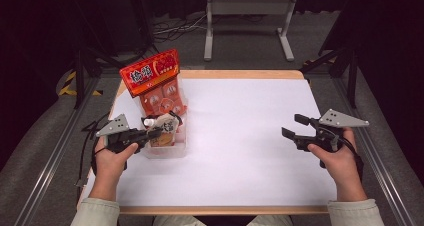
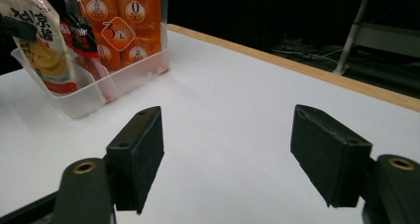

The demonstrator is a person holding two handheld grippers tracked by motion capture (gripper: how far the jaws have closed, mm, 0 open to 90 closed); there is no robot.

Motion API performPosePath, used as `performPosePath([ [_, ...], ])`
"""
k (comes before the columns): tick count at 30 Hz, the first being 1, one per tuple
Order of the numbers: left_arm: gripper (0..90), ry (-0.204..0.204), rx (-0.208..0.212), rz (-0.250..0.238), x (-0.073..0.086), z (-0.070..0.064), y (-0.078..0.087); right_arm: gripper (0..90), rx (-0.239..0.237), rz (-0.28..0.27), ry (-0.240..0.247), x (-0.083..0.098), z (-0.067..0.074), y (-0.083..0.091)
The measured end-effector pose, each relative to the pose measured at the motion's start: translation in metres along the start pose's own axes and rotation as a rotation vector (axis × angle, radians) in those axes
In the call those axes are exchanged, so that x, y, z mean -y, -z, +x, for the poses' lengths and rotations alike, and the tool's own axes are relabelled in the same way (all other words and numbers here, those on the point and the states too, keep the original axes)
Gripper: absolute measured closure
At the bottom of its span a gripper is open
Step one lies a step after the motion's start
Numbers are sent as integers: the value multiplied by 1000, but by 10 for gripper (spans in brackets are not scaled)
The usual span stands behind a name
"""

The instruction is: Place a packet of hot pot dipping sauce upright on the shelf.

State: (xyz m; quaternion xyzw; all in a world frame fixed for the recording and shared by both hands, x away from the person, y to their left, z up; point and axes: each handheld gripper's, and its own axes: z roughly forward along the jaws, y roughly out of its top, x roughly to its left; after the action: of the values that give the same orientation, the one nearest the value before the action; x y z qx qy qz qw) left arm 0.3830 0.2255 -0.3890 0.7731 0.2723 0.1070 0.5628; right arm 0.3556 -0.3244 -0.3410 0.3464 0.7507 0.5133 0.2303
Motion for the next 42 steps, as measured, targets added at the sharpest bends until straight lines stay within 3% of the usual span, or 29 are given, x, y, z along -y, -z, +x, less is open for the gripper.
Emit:
performPosePath([
  [8,867,-10,-22,29,6,3,-2,290,-6,13,-4,2,-1,-3],
  [16,848,18,-18,19,10,3,3,288,-8,13,-4,2,-1,-5],
  [21,794,26,-43,19,11,2,10,286,-11,11,-3,2,-1,-6],
  [24,795,8,-78,40,13,2,13,286,-14,12,-4,2,-1,-6],
  [29,750,19,-89,30,15,4,17,285,-14,10,-7,2,-2,-7],
  [34,549,43,-116,33,14,1,18,279,-16,8,-1,1,-3,-7],
  [38,411,38,-138,34,14,-2,23,273,-15,2,0,1,-3,-6],
  [42,352,32,-158,18,12,-5,34,265,-17,-5,9,2,-3,-5],
])
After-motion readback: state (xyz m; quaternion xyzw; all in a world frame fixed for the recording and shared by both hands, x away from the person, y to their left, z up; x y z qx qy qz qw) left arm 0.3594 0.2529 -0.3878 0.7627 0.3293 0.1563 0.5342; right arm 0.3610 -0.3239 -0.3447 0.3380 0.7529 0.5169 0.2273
